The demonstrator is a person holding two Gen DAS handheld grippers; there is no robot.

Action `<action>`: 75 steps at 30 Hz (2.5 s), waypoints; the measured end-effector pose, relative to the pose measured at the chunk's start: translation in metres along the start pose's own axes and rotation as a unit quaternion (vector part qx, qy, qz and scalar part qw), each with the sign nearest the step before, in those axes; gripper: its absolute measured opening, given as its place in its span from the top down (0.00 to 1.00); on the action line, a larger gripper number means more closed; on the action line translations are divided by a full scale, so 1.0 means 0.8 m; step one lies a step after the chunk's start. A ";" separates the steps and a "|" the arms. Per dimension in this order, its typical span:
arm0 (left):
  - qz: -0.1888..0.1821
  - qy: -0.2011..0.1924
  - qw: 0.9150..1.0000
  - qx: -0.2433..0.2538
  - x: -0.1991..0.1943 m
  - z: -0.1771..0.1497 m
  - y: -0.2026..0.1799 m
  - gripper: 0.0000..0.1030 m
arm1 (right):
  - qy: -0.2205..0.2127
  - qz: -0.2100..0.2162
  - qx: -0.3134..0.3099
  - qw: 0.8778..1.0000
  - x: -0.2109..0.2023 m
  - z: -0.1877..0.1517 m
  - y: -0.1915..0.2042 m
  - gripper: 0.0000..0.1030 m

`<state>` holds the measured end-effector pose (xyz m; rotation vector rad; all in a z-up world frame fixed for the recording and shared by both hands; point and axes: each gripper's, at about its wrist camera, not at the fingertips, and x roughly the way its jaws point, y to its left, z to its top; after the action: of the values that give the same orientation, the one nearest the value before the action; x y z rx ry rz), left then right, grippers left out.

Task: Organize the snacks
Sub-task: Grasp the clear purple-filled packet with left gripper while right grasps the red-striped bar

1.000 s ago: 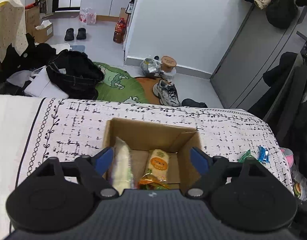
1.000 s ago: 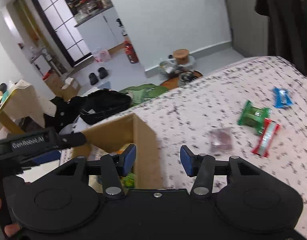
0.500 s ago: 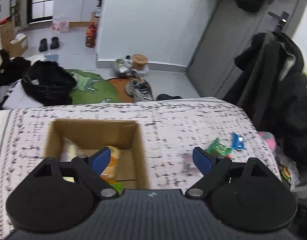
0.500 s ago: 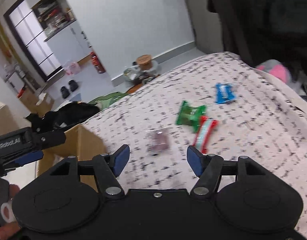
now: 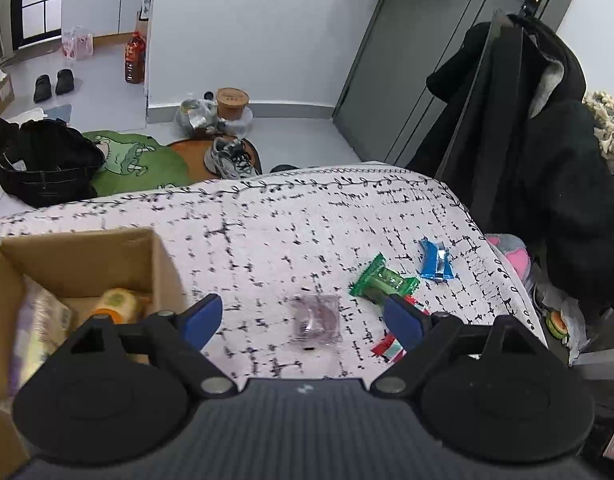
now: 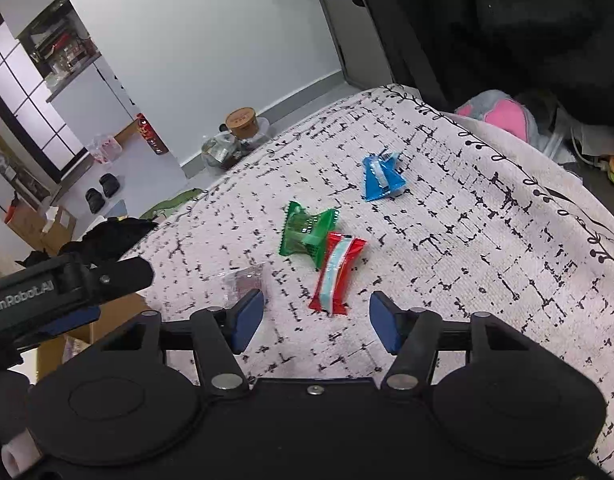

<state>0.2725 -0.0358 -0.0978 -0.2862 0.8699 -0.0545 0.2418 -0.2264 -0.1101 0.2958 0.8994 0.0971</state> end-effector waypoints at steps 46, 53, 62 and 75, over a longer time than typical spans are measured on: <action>0.041 0.078 0.995 0.048 0.145 -0.026 -0.039 0.70 | 0.040 -0.022 0.020 0.999 0.080 0.024 -0.039 0.81; 0.018 0.075 0.997 0.030 0.116 -0.023 -0.036 0.71 | 0.010 -0.020 0.022 1.000 0.048 0.028 -0.035 0.81; 0.006 0.048 0.999 0.024 0.072 -0.011 -0.029 0.71 | -0.017 -0.013 0.010 1.000 0.014 0.025 -0.014 0.81; -0.014 0.017 0.999 0.025 0.013 -0.005 -0.016 0.71 | -0.047 -0.003 -0.007 0.999 -0.028 0.019 0.026 0.81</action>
<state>0.2773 -0.0504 -0.1045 -0.2501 0.8961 -0.1066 0.2408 -0.2144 -0.0785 0.2821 0.8053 0.0837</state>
